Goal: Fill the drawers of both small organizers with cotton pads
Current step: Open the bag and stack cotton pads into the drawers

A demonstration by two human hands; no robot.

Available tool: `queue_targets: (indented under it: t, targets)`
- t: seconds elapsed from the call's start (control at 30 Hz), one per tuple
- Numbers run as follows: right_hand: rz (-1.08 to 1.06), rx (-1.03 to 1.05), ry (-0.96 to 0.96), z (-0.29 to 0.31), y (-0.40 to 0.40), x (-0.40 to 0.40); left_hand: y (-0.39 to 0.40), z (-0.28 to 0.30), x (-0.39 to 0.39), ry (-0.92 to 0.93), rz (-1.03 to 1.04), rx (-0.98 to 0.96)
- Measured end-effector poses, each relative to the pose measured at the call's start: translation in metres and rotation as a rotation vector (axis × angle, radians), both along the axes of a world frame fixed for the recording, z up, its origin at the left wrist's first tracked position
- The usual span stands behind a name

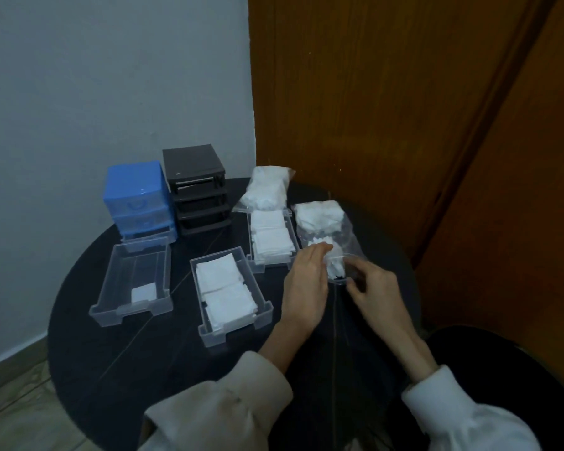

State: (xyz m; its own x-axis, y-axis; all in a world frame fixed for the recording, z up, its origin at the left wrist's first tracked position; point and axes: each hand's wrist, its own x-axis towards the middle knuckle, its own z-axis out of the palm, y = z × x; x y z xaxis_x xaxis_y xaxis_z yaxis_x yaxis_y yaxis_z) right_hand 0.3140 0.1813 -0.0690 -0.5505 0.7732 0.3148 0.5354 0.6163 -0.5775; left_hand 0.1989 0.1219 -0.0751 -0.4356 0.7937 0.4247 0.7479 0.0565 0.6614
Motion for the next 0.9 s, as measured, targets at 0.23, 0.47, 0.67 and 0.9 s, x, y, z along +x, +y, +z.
queue_targets:
  t: [0.23,0.47,0.67,0.9]
  targets:
    - [-0.025,0.097,0.124,0.001,-0.005,-0.008,-0.001,-0.001,0.000,-0.022,-0.025,0.046]
    - [-0.009,0.127,0.131,0.001,-0.004,-0.005,0.001,-0.003,-0.001,-0.052,-0.011,0.035]
    - [-0.012,0.079,0.191,-0.001,0.001,-0.002,0.000,-0.004,-0.001,-0.096,-0.049,0.021]
    - [-0.068,0.025,0.190,-0.003,0.004,0.002,0.002,-0.007,-0.004,-0.078,-0.014,0.016]
